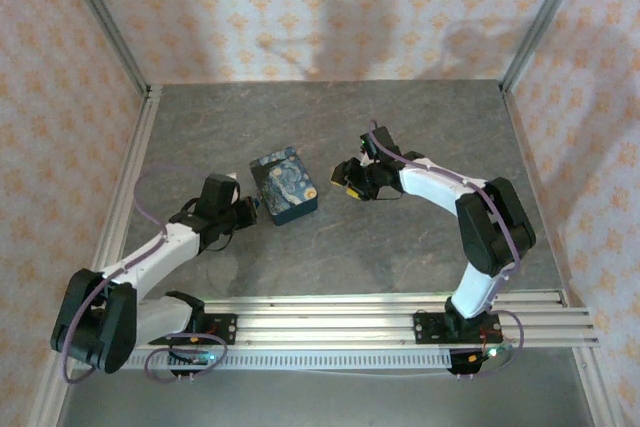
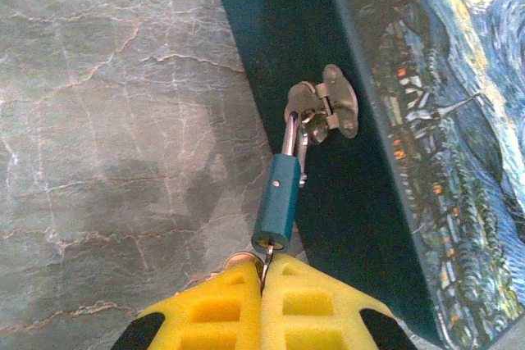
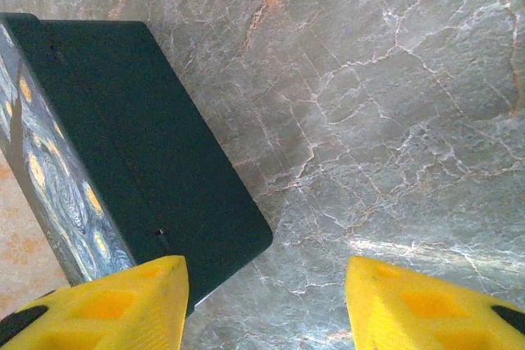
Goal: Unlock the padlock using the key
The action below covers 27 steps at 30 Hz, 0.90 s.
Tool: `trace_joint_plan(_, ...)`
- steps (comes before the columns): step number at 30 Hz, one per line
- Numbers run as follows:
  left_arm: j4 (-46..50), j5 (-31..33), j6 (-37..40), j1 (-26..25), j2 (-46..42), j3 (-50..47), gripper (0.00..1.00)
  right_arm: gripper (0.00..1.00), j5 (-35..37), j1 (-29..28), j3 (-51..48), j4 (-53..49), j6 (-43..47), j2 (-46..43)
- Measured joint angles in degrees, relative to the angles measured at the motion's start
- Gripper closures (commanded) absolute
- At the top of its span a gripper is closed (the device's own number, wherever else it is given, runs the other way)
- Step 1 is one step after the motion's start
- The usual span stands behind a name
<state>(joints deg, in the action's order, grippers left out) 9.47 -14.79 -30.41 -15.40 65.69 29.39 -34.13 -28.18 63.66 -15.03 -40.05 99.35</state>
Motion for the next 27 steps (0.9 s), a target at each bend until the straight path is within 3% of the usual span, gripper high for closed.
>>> trace_joint_plan(14,-5.8,0.2,-6.9,0.5,-4.3,-6.6,1.0,0.46,-0.4,0.0,0.0,1.0,-0.5,0.0)
trace_joint_plan(27,-9.7,0.4,-7.1,0.5,-2.9,-8.1,1.0,0.46,-0.4,-0.4,0.0,1.2,-0.9,0.3)
